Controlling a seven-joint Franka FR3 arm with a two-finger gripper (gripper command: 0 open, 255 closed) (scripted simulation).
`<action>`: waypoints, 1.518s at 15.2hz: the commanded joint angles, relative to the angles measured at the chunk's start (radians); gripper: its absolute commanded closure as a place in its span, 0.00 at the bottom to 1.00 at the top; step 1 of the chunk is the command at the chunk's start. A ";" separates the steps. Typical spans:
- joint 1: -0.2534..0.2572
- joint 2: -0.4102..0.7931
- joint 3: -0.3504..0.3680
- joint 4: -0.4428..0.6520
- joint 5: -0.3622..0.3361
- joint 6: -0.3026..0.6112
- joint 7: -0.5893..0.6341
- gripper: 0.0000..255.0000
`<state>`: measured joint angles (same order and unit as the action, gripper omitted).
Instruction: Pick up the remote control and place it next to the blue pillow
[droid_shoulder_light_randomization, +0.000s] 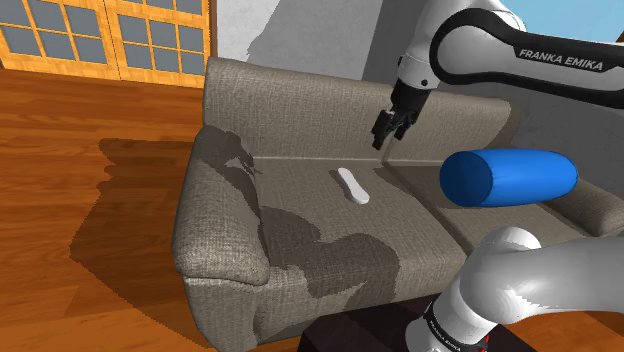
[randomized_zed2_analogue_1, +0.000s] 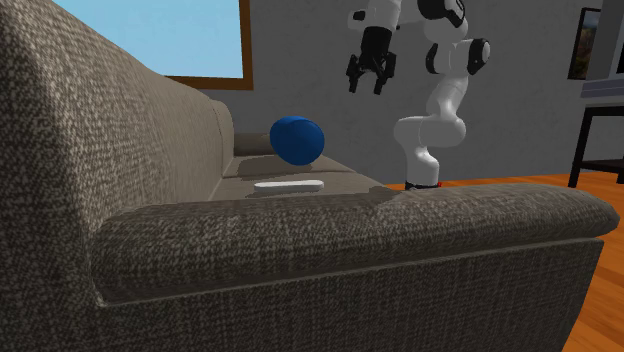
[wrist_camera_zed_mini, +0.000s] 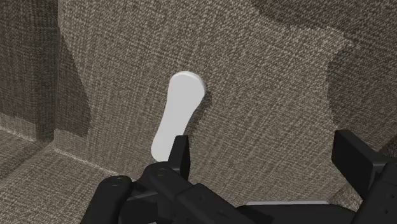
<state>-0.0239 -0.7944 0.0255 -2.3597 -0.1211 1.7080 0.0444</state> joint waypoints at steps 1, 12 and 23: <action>0.000 0.000 0.000 0.000 0.000 0.000 0.000 0.00; -0.071 0.319 -0.120 -0.010 0.006 0.273 0.017 0.00; -0.117 0.707 -0.229 0.103 0.101 0.483 -0.017 0.00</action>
<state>-0.1348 -0.1289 -0.1920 -2.2742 -0.0345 2.1728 0.0372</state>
